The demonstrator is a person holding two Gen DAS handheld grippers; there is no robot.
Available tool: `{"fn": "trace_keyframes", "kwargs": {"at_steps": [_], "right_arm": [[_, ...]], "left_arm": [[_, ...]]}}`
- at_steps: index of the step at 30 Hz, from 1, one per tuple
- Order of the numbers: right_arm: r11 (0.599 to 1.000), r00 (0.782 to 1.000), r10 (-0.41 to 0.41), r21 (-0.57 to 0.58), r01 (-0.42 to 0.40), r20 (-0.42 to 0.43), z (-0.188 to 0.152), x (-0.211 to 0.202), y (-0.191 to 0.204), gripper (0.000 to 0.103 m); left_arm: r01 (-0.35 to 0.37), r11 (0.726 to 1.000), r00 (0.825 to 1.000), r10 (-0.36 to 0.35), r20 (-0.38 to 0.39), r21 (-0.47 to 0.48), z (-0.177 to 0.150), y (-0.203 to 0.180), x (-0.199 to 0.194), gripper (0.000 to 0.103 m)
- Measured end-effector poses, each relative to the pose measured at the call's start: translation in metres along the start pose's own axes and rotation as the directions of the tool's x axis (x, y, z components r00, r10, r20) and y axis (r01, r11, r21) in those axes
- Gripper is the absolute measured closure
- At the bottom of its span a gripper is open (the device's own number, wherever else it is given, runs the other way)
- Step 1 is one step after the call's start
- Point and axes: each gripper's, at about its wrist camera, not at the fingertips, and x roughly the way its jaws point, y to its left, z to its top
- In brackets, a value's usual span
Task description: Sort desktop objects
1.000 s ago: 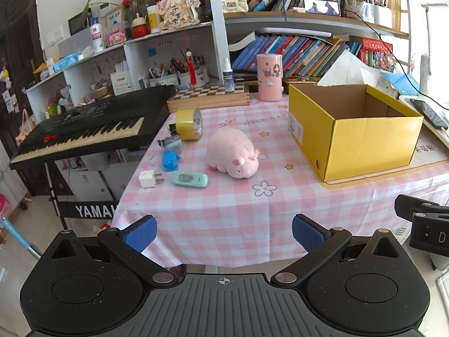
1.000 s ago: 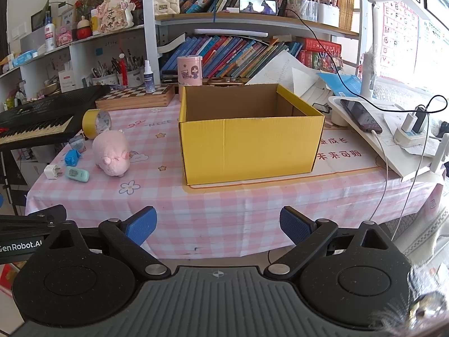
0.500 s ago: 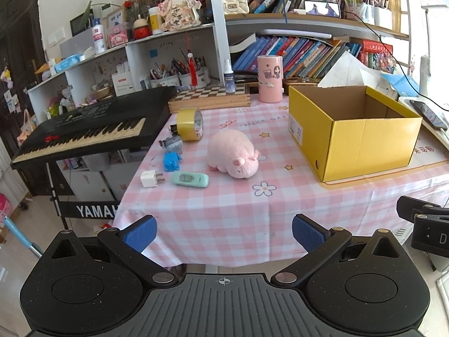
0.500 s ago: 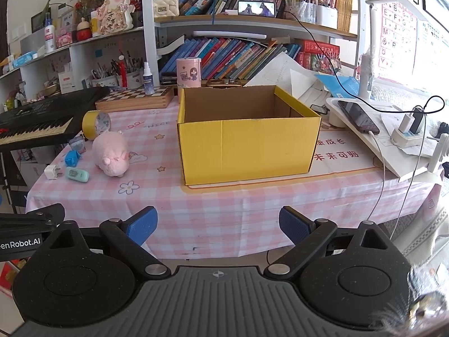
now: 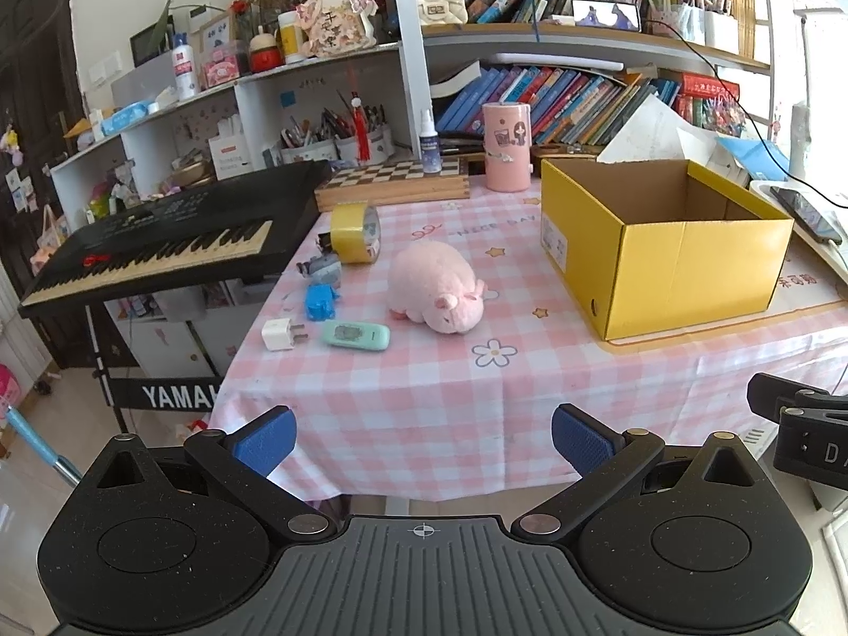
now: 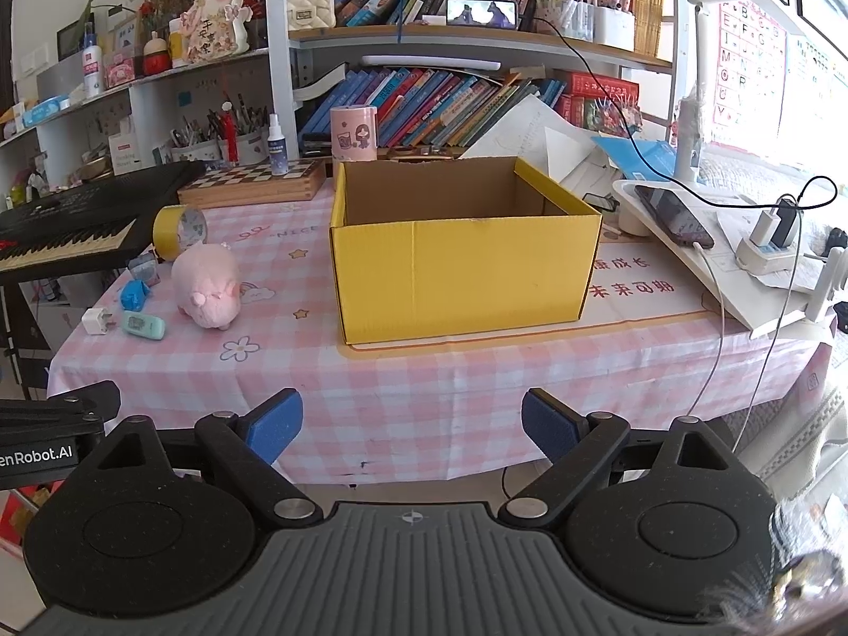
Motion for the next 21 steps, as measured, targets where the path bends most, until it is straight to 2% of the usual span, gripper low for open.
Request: {"fn": "trace_keyframes", "kwargs": {"at_steps": [16,21], "right_arm": [[0.999,0.999,0.035,-0.017,-0.035,0.006,0.002,-0.005,0.007,0.013],[0.998,0.999,0.048,-0.031,-0.048,-0.002,0.0,-0.006,0.013,0.02]], "left_arm": [[-0.015,1.0,1.0,0.015,-0.001,-0.019,-0.003,0.006,-0.003,0.0],[-0.01,1.0,1.0,0.009,-0.006,-0.03,-0.006,0.011,-0.004,0.0]]}}
